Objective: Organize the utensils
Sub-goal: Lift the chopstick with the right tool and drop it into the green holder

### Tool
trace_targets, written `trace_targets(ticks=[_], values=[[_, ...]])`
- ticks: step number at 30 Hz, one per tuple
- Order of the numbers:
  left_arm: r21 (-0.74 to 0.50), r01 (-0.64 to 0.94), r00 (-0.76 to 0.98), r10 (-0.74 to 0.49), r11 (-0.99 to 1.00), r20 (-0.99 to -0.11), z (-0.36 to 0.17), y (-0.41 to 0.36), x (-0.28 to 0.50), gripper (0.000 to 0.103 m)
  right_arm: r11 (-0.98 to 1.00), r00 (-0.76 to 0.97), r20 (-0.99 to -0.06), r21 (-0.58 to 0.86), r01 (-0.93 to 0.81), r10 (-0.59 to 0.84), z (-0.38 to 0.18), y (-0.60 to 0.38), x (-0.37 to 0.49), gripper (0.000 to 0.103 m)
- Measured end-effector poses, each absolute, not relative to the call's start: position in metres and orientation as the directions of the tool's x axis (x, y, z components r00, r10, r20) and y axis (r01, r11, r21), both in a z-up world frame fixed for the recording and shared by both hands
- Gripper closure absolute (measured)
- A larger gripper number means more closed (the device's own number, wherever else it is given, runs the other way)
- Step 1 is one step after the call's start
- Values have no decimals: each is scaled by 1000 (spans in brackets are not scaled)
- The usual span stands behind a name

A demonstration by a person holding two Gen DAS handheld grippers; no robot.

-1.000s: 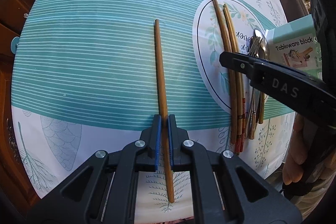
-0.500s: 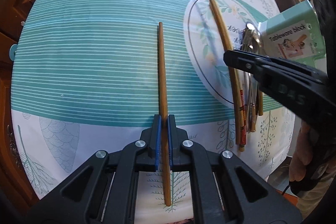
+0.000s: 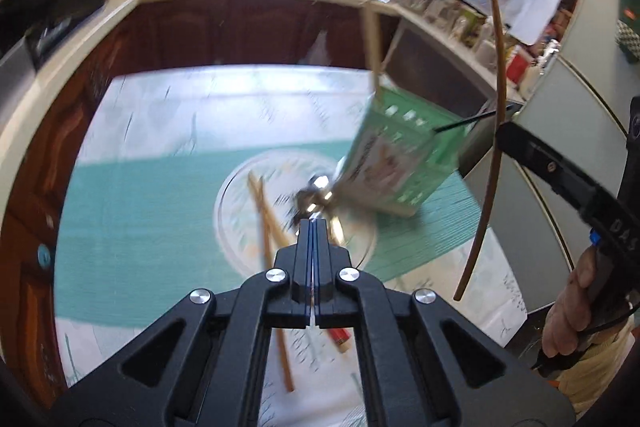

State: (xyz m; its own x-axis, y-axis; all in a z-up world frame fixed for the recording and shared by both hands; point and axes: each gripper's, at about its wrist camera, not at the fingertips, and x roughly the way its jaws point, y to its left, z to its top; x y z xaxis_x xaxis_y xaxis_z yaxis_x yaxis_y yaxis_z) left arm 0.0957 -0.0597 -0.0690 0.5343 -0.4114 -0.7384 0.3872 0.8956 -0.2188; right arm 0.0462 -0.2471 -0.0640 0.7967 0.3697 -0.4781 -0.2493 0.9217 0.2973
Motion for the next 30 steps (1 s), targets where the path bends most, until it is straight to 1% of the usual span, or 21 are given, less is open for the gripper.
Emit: trace_targets(ticks=[2, 4, 6, 9, 12, 17, 21, 24, 26, 30], values=[[-213, 402, 538, -418, 891, -732, -59, -76, 97, 103, 947, 853, -437, 264, -182, 286, -59, -269, 34, 97], [-206, 398, 528, -407, 894, -745, -57, -82, 104, 103, 952, 861, -437, 267, -151, 260, -61, -282, 31, 97], [-186, 392, 502, -379, 901, -777, -62, -87, 111, 103, 953, 857, -455, 279, -120, 241, -67, -286, 33, 97], [-172, 381, 420, -336, 908, -843, -79, -94, 124, 103, 943, 863, -452, 324, -79, 227, -76, -302, 37, 97], [-112, 371, 366, -255, 922, -895, -106, -98, 131, 103, 941, 873, -442, 333, -57, 209, -82, -314, 52, 97], [-74, 314, 300, -173, 947, -938, -152, -88, 142, 103, 930, 834, -486, 357, -83, 261, -97, -319, 87, 97], [-56, 290, 290, -144, 955, -946, -175, -82, 144, 103, 914, 818, -492, 394, -97, 299, -96, -317, 112, 97], [-83, 276, 242, -153, 957, -958, -188, -76, 146, 103, 897, 807, -489, 428, -108, 330, -92, -315, 136, 97], [-106, 276, 199, -165, 955, -966, -197, -74, 148, 103, 897, 802, -493, 425, -118, 339, -88, -310, 151, 97], [-129, 252, 163, -173, 959, -971, -211, -66, 151, 103, 924, 805, -506, 360, -130, 311, -81, -298, 178, 97]])
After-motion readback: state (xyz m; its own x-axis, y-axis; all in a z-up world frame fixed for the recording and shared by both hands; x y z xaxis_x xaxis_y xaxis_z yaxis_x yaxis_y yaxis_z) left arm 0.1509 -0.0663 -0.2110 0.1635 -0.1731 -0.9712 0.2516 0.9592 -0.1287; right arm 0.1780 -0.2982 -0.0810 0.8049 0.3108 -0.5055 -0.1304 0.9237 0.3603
